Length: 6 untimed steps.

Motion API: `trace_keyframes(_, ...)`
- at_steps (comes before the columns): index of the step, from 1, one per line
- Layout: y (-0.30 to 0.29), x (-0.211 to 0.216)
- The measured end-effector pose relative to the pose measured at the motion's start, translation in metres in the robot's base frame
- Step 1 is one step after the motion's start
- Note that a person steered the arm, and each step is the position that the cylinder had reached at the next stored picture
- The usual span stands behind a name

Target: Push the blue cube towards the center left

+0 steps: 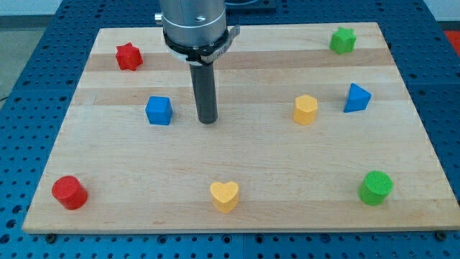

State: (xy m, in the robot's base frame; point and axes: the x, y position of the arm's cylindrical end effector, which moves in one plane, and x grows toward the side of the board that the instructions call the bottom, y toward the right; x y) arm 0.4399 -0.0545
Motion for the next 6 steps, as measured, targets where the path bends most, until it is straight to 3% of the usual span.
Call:
trace_keyframes(2,-0.013,-0.004)
trace_keyframes(6,-0.112,-0.005)
